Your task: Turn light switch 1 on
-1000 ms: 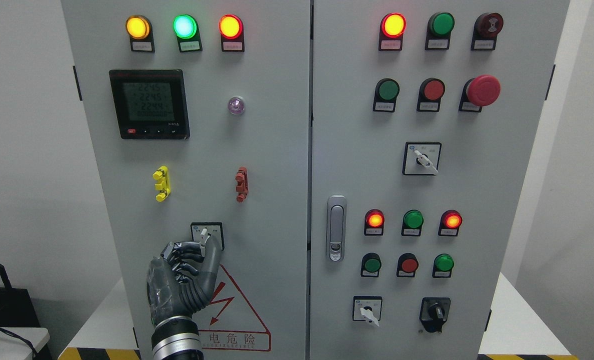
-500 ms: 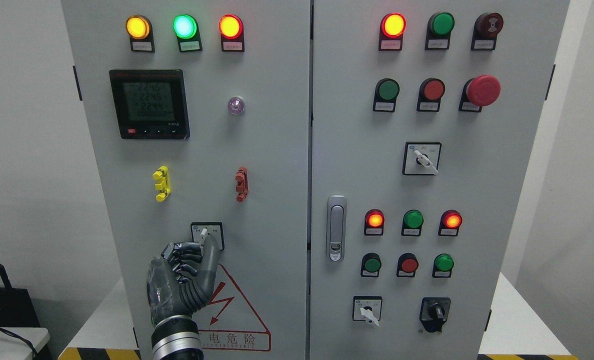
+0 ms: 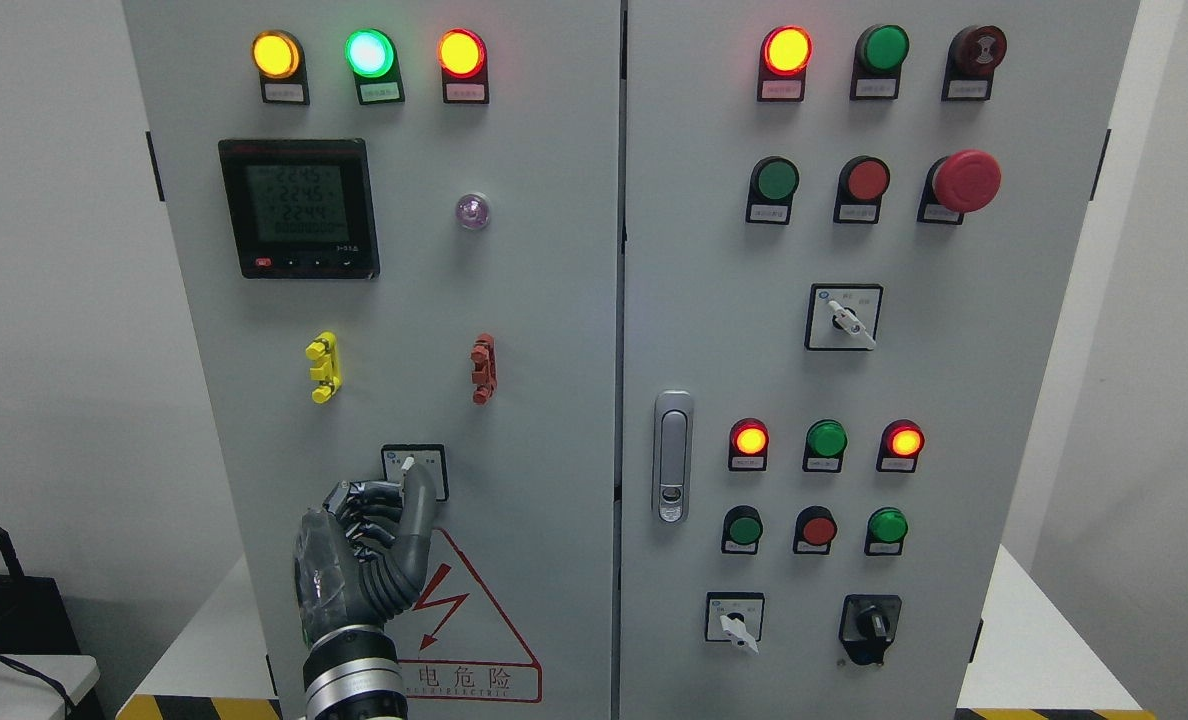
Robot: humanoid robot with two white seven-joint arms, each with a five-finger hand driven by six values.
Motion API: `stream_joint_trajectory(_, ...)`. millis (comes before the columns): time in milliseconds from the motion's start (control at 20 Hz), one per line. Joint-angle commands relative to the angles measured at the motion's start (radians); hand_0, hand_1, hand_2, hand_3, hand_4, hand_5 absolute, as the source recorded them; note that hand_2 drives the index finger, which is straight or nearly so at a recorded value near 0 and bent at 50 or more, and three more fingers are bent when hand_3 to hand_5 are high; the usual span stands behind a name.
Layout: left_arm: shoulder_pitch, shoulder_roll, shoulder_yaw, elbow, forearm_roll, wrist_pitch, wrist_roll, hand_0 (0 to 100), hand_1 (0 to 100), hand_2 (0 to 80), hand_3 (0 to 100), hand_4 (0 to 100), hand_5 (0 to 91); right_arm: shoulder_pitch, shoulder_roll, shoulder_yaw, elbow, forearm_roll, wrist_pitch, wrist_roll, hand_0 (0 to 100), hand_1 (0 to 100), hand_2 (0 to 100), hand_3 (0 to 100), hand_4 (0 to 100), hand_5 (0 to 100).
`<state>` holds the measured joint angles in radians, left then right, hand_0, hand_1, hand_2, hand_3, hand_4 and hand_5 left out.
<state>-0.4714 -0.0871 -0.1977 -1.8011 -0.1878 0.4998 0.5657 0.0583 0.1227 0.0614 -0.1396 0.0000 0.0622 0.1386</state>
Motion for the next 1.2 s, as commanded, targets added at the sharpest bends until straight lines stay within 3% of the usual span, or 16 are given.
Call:
stream_joint_trajectory(0,-0.003,0.001,0.0,-0.001,-0.001,0.014,0.0,29,40,53.9,74,83,80.8,0.0,0.0,0.0,0.0,-0.017,-0.001,-0.001,12,39,0,0,0,0)
stream_joint_trajectory(1150,-0.004,0.003,-0.016,-0.001,-0.001,0.031,-0.001,31,39,54.7,74,83,80.8,0.0,0.0,0.0,0.0,-0.017,-0.001,-0.001,12,39,0,0,0,0)
